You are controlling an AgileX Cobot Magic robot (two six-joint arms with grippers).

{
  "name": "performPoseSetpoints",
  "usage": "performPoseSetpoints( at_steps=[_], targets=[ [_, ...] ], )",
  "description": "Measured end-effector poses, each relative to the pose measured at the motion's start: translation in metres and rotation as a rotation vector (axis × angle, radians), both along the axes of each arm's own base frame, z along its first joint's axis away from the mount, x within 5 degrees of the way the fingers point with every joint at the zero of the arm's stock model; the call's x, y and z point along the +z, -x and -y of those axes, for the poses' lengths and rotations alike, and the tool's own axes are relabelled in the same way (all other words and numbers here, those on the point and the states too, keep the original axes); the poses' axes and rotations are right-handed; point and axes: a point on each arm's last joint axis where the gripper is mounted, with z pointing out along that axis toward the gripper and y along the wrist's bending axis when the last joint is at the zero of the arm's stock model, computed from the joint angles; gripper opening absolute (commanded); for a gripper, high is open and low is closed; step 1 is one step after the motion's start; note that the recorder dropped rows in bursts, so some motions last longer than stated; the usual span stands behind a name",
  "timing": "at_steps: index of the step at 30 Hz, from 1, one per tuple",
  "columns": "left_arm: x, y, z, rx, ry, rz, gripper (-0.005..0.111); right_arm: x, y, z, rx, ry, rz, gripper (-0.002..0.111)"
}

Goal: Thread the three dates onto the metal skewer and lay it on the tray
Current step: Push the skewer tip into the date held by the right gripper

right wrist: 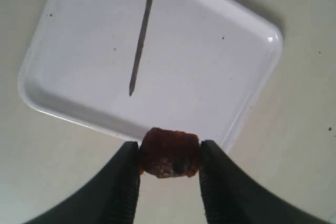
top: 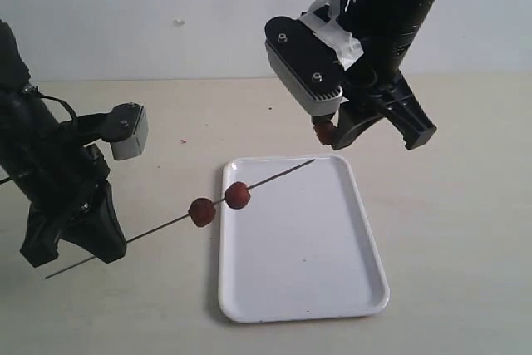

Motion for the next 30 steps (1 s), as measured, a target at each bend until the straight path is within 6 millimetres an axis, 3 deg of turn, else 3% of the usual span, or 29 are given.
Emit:
performPoseSetpoints(
  at_steps=[30],
  targets=[
    [-0.0003, -0.0046, 0.0015, 0.030, 0.012, 0.043, 0.000, 0.0000, 0.0025, -0.0026, -0.063, -0.033, -0.038, 0.037]
  ],
)
